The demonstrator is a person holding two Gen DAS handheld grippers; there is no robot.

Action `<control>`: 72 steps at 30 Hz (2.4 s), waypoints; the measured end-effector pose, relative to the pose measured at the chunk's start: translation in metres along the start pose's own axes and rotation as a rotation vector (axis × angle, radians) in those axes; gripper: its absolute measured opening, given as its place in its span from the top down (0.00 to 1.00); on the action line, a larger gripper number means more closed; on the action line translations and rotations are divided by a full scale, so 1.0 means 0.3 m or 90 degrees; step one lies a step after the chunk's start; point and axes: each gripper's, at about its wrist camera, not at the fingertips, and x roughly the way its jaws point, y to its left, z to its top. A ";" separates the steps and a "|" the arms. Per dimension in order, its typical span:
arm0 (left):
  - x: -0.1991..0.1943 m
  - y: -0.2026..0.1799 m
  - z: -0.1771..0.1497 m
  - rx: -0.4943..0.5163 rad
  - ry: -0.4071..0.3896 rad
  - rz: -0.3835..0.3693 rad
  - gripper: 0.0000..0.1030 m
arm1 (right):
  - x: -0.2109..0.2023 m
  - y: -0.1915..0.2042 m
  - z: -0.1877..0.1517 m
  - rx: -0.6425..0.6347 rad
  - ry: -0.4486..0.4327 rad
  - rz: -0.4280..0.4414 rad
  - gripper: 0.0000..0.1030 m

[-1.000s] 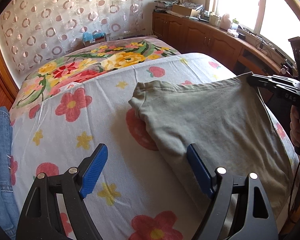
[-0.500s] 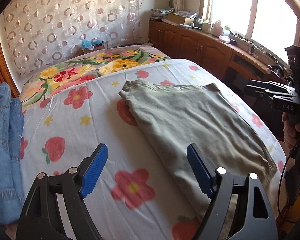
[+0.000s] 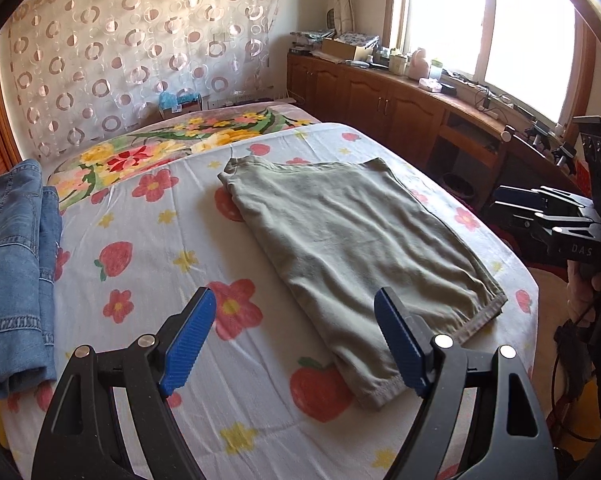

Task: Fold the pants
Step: 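Move the left gripper to the folded shorts hem and grasp it, then hold the hem with the left gripper and begin lifting it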

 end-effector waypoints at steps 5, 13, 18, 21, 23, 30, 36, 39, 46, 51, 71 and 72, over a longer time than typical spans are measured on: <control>-0.020 -0.032 -0.050 -0.004 0.001 -0.009 0.20 | -0.046 0.020 -0.039 0.006 0.000 0.001 0.44; 0.001 -0.062 -0.165 -0.013 0.039 -0.032 0.29 | -0.059 0.034 -0.131 0.029 0.020 0.005 0.44; 0.004 -0.063 -0.200 -0.031 0.050 -0.049 0.39 | -0.061 0.040 -0.167 0.038 0.037 0.008 0.44; 0.004 -0.071 -0.206 -0.035 0.051 -0.062 0.48 | -0.065 0.045 -0.175 0.039 0.039 0.012 0.44; 0.003 -0.083 -0.205 -0.035 0.050 -0.066 0.53 | -0.067 0.049 -0.184 0.041 0.039 0.014 0.44; 0.014 -0.126 -0.199 -0.020 0.054 -0.071 0.59 | -0.059 0.056 -0.196 0.044 0.043 0.017 0.44; 0.039 -0.142 -0.208 -0.020 0.066 -0.075 0.61 | -0.057 0.048 -0.202 0.051 0.044 0.019 0.44; 0.049 -0.147 -0.216 -0.021 0.070 -0.078 0.61 | -0.057 0.043 -0.208 0.055 0.045 0.020 0.44; 0.035 -0.142 -0.214 -0.023 0.056 -0.076 0.85 | -0.052 0.037 -0.214 0.061 0.050 0.023 0.44; 0.025 -0.138 -0.211 -0.022 0.055 -0.080 0.85 | -0.057 0.049 -0.203 0.063 0.046 0.031 0.44; 0.049 -0.129 -0.237 -0.035 0.065 -0.084 0.84 | 0.045 0.091 -0.189 0.060 0.072 -0.003 0.69; 0.048 -0.129 -0.237 -0.036 0.065 -0.084 0.84 | 0.047 0.092 -0.189 0.058 0.072 -0.004 0.70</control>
